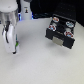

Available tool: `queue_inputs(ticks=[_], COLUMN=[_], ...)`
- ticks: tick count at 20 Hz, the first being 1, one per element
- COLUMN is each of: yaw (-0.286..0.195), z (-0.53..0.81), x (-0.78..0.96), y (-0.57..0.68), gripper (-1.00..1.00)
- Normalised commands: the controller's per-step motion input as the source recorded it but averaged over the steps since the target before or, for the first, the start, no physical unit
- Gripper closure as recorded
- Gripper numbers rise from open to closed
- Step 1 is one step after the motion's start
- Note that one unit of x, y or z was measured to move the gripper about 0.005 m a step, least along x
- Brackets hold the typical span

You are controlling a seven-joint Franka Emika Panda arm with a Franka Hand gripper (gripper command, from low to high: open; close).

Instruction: Open the kcup holder, insert the kcup into the holder, and close the kcup holder

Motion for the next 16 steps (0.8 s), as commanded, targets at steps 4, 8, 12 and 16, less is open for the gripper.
queue_inputs(ticks=[4,8,12,16], yaw=[-0.071,-0.026,-0.015,0.000], z=[-0.03,0.01,0.11,0.70], x=[-0.04,-0.02,0.01,0.15], y=[-0.01,0.01,0.07,0.28], gripper=[1.00,1.00,1.00,1.00])
